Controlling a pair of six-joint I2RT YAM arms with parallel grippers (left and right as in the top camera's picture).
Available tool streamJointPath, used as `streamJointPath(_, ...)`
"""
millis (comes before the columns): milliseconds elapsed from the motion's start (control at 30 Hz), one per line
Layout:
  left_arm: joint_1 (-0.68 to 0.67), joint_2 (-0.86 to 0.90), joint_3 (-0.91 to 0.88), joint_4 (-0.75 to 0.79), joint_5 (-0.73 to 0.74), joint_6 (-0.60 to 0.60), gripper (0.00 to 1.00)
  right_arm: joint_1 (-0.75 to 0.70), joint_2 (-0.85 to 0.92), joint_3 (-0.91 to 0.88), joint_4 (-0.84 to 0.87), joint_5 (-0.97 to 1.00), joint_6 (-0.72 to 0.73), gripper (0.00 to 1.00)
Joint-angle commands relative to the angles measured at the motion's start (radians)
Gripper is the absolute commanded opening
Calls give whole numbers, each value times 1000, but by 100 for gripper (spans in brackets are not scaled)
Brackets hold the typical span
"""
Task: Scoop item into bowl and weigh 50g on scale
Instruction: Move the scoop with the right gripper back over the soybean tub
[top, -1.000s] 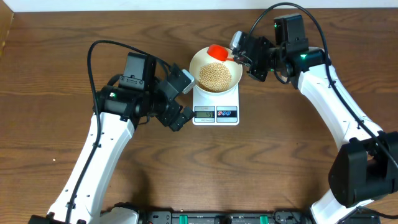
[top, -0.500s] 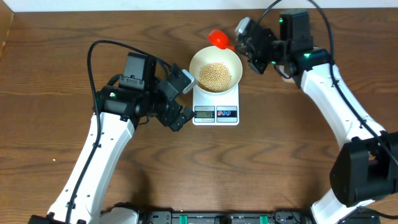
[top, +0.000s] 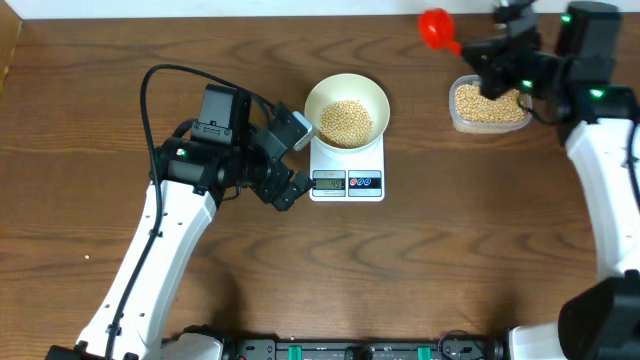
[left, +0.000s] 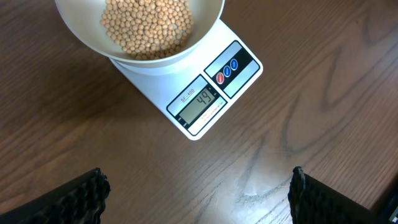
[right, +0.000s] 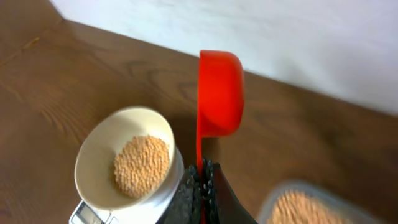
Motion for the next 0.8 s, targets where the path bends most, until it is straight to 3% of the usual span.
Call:
streamJointPath(0,-2,-9,20,-3,-2,-9,94,-35,3,6,-87,80,45,1)
streamJointPath(300,-2,-9,20,-3,-2,-9,94,-47,4,3,-244,456,74,1)
streamJointPath(767,-2,-9,20,-3,-2,-9,94,-47,157,3,-200,386,136,1)
